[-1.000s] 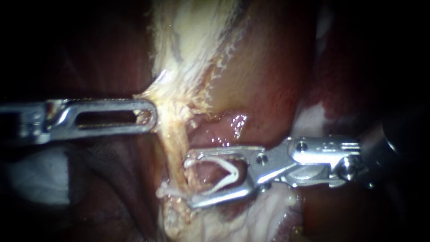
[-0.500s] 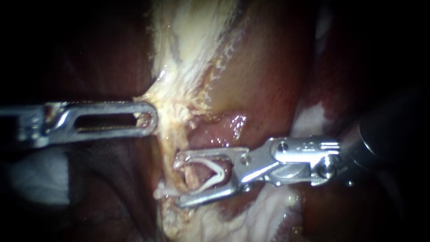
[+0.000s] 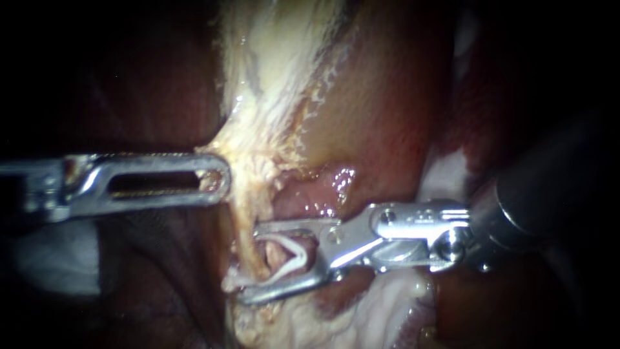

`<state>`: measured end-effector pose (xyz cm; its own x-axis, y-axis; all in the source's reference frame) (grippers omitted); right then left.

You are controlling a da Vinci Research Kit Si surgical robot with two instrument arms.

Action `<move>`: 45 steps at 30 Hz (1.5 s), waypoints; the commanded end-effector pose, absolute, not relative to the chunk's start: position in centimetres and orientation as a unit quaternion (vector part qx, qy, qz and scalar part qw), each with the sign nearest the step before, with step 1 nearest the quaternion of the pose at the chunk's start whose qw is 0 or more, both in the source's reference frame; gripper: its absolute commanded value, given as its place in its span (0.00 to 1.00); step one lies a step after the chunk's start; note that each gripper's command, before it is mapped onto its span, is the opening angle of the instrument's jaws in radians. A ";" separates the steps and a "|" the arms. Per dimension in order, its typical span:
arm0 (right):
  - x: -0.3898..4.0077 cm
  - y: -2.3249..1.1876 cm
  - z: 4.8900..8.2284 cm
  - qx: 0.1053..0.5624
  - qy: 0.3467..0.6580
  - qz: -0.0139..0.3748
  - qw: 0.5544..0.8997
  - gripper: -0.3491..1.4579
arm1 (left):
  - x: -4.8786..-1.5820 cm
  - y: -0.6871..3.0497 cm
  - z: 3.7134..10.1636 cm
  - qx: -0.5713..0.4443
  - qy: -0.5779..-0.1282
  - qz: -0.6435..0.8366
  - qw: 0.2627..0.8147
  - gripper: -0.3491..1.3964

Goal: Clipping second clip left tube

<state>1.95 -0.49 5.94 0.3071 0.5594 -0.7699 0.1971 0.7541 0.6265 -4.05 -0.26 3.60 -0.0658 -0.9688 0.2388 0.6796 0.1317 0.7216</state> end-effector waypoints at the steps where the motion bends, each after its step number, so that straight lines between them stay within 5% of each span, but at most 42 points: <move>1: 1.95 -0.50 5.91 0.333 0.578 0.118 0.736 0.51 | -4.05 -0.26 3.61 0.196 -0.370 -0.629 0.655 0.00; 22: 2.29 -0.67 6.00 0.349 0.577 0.114 0.730 0.48 | -4.07 -0.25 3.62 0.196 -0.370 -0.629 0.655 0.00; 24: 2.27 -0.66 6.00 0.345 0.576 0.117 0.732 0.41 | -4.07 -0.25 3.62 0.196 -0.370 -0.629 0.655 0.00; 27: 2.18 -0.64 5.99 0.341 0.575 0.121 0.734 0.02 | -4.07 -0.25 3.62 0.196 -0.370 -0.629 0.655 0.00; 28: 2.16 -0.63 5.99 0.336 0.574 0.125 0.737 0.00 | -4.07 -0.25 3.62 0.196 -0.370 -0.629 0.655 0.00; 45: 2.07 -0.58 6.04 0.327 0.558 0.138 0.750 0.00 | -4.05 -0.23 3.66 0.196 -0.370 -0.629 0.655 0.00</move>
